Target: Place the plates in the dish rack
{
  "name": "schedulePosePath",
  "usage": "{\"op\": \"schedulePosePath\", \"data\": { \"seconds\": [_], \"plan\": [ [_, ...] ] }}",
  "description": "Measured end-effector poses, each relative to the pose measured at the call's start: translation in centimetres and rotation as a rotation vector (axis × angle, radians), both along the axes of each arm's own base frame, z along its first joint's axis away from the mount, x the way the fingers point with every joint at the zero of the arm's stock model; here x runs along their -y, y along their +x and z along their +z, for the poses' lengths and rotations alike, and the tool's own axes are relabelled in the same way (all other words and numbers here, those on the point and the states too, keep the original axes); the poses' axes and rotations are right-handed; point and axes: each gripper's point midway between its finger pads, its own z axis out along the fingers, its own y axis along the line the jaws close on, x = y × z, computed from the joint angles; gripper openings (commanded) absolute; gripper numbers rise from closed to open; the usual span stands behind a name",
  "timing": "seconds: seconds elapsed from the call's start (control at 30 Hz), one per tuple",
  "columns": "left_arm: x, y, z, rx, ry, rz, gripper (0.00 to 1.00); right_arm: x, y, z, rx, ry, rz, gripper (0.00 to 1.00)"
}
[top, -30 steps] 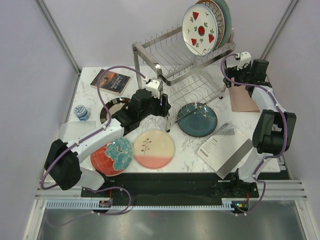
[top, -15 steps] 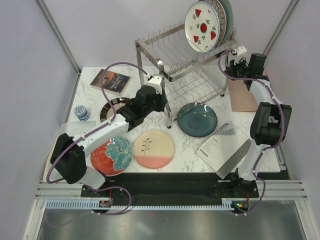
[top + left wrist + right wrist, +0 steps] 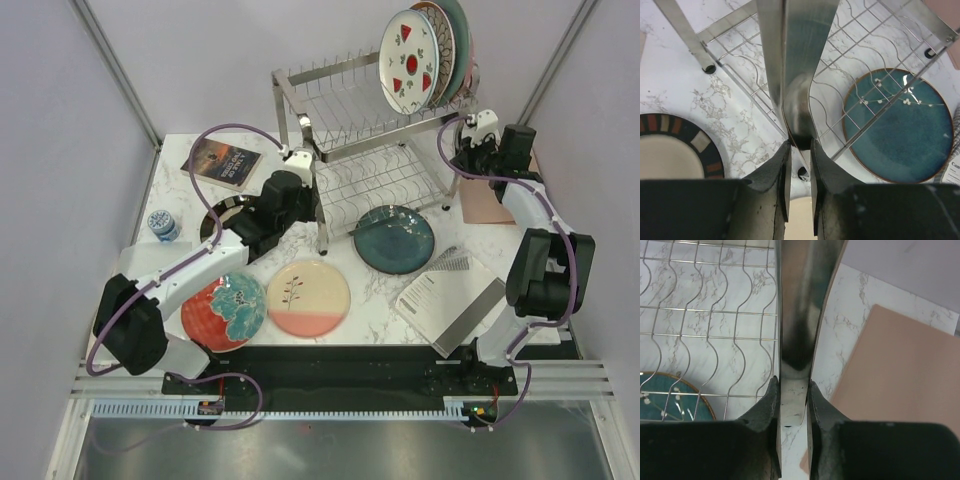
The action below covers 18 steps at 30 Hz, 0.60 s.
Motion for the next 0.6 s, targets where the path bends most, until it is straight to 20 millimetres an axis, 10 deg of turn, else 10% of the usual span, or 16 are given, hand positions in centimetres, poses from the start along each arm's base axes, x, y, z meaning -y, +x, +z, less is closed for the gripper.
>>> {"op": "schedulePosePath", "data": {
  "seconds": [0.27, 0.6],
  "plan": [
    [-1.7, 2.2, 0.0, 0.043, 0.028, 0.033, 0.02, -0.1, -2.5, -0.1, -0.031, 0.033, -0.044, 0.0],
    [-2.6, 9.9, 0.3, 0.083, 0.058, 0.114, 0.02, 0.1, -2.5, 0.0, -0.047, 0.087, -0.104, 0.0]
  ]
}}
